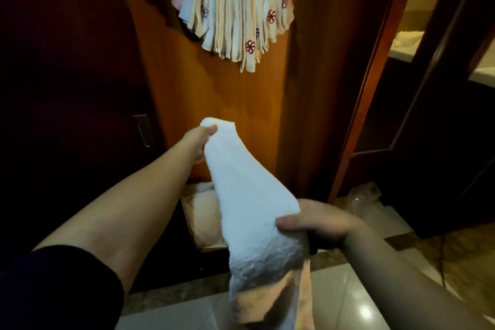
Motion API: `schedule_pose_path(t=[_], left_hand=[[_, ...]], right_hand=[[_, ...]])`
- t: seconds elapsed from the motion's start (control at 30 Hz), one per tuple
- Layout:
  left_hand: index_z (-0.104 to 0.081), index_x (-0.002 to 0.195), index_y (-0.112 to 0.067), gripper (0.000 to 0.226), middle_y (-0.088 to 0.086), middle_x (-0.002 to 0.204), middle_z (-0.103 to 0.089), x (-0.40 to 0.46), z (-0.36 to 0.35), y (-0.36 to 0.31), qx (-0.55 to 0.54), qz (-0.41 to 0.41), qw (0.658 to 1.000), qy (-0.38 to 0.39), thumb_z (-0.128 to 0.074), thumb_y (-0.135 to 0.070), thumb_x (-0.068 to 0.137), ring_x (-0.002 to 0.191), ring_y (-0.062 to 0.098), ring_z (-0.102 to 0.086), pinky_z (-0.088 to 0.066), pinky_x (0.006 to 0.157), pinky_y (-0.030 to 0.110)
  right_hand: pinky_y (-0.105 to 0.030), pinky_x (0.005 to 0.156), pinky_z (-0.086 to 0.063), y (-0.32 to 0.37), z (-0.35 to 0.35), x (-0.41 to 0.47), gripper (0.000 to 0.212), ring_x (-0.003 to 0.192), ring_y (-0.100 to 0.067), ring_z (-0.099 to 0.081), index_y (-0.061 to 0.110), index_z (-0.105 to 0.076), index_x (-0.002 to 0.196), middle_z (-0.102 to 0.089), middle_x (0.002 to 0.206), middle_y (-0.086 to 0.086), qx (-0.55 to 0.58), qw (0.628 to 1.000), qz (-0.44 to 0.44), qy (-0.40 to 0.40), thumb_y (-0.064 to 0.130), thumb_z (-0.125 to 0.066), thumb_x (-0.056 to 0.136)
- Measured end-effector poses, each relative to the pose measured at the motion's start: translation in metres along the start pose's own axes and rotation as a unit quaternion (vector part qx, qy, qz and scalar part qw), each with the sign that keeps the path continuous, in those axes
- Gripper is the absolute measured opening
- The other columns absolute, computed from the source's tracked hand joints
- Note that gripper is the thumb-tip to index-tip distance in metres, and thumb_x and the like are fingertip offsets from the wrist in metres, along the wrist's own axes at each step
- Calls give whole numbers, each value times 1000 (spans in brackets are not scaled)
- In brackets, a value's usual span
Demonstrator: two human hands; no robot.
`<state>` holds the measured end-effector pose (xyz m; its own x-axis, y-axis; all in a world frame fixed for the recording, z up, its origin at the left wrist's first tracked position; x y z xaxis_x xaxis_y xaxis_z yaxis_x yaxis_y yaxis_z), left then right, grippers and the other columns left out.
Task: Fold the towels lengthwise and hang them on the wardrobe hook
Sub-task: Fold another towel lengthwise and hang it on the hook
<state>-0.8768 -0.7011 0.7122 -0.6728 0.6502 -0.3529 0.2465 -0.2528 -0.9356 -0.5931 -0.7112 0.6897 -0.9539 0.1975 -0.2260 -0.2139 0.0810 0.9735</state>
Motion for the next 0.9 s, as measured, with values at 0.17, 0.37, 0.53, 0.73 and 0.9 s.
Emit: schedule_pose_path(t=[0.17,0.37,0.53,0.73,0.9], left_hand=[[-51,133,-7,44,16,112,-66,16,6,45,-14,66,993,100,-46,-39,104,99,31,-63,-52,80,42],[-51,138,-7,73,23,131,-60,80,13,83,36,55,983,173,-57,-62,90,122,43,-57,-37,107,63],[-70,85,-21,41,6,91,-60,-6,-1,37,-80,-17,980,180,-54,-58,94,75,24,-58,-40,71,34],[-56,108,-23,20,-3,106,-58,-108,-6,23,36,-396,917,-3,-62,-34,92,96,6,-56,-44,83,17],[-50,125,-19,40,-6,118,-48,-115,-39,31,249,-433,866,-16,-66,-32,91,109,14,-54,-49,90,32]], right_hand=[[-34,84,-57,42,2,4,57,98,-22,-72,19,-79,104,-75,107,-8,129,987,100,-5,41,-94,54],[-40,82,-59,77,9,20,57,98,-29,-72,6,-78,104,-74,106,-17,227,962,150,-26,32,-93,55],[-45,102,-50,99,25,34,42,113,-32,-67,7,-70,117,-69,121,-17,245,944,162,-152,29,-66,81],[-45,106,-46,124,22,51,38,112,-28,-68,6,-56,132,-70,122,-13,252,920,194,-230,29,-53,101],[-46,109,-45,145,13,66,47,115,-27,-66,5,-50,137,-67,128,-13,166,928,212,-259,36,-52,102]])
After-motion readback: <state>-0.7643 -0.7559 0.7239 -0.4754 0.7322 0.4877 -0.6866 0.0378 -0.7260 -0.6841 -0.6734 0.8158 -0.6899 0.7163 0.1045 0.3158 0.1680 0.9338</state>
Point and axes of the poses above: each hand's wrist, its own x-axis towards the middle knuckle, its own z-axis out of the back of the hand, y = z × x, the point moved 2 cm from there along x, towards the middle knuckle
